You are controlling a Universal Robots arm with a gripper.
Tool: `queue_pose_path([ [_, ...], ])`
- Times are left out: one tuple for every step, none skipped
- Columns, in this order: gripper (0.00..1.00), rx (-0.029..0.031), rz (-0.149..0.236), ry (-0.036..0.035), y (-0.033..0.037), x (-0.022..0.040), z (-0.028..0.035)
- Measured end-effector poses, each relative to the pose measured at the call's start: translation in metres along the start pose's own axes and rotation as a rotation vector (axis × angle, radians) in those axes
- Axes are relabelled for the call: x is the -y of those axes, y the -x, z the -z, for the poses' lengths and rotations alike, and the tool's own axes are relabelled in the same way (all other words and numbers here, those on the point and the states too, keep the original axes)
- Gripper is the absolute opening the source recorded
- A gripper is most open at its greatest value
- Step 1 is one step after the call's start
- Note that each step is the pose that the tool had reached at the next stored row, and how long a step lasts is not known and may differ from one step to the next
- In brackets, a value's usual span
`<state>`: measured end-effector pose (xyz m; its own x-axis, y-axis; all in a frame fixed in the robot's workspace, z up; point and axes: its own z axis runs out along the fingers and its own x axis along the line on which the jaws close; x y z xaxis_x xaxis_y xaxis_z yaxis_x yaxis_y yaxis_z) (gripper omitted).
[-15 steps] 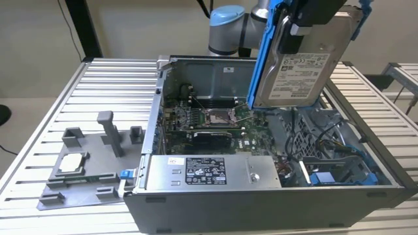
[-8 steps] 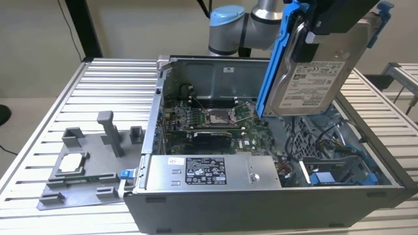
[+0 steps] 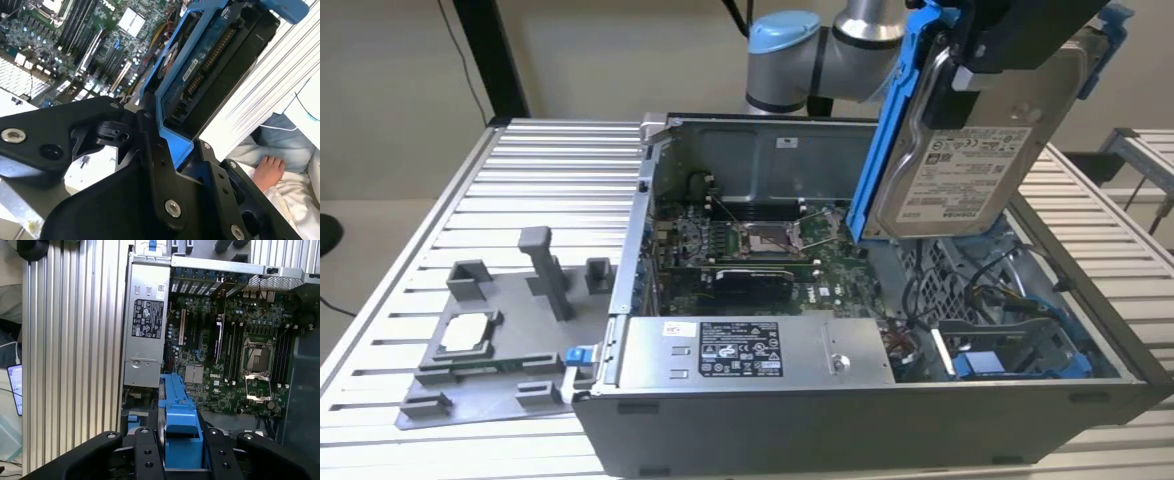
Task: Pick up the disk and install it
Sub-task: 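Pick up the disk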
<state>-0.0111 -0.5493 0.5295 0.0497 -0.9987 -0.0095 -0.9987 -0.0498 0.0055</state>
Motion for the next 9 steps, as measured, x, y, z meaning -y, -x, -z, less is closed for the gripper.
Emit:
queue_pose_path([
  [0.00,0.0000,0.000,0.0000,0.0000,0.0000,0.0000],
  [0.00,0.0000,0.000,0.0000,0.0000,0.0003,0.0000],
  [0.00,0.0000,0.000,0.0000,-0.0001,0.0010,0.0000],
  [0.00,-0.0001,0.000,0.0001,-0.0002,0.0019,-0.0002],
  [0.00,-0.0001,0.000,0.0000,-0.0002,0.0030,-0.0003],
  [0.00,-0.0001,0.000,0.0001,-0.0005,0.0046,-0.0006],
  [0.00,-0.0002,0.000,0.0001,-0.0008,0.0063,-0.0009],
  [0.00,0.0000,0.000,0.0000,-0.0012,0.0080,-0.0013],
  [0.00,0.0001,0.000,0.0000,-0.0013,0.0097,-0.0019],
])
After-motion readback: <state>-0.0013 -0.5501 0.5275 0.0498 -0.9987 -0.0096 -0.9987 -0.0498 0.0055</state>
